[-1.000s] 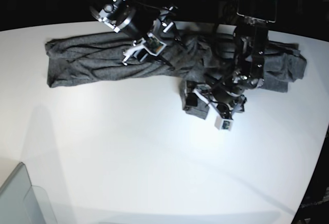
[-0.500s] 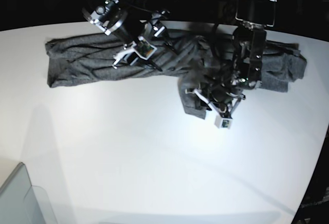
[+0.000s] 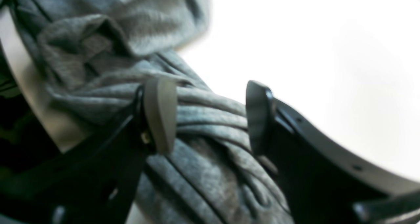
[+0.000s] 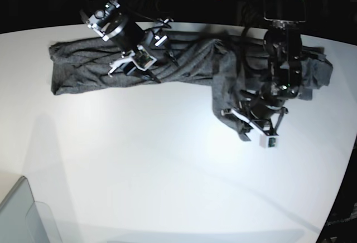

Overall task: Layout the t-shirt on the table in an organized manner, then fold the t-shirt properly
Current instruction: 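Grasp the sleeve end with the left gripper and tuck it onto the fold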

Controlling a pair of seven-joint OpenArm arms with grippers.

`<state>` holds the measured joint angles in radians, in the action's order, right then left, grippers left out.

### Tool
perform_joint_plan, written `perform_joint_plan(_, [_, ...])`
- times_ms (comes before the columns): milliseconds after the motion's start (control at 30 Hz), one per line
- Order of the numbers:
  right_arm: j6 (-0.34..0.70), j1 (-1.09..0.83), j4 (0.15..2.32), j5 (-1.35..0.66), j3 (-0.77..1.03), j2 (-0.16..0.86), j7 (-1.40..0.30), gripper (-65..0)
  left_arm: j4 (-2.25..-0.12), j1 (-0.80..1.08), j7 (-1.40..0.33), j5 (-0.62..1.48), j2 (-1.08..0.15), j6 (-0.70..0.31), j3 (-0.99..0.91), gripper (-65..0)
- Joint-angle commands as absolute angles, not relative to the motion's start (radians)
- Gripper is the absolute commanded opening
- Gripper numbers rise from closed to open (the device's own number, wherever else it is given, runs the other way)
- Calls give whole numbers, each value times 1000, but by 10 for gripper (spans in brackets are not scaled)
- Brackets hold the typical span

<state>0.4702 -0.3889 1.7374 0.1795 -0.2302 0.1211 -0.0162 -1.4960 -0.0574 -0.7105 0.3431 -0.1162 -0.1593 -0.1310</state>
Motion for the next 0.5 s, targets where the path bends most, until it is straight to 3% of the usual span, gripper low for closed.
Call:
perform_joint_plan(0, [469,-387,1758,165,-222,122,12,-313,-1552,-61,-697,357,-116,-166,-143,-649])
perform_joint_plan(467, [469,-384,1751,165,-208,120,12,-313,-1879,173,-791,357,-116,-174,-441,-649])
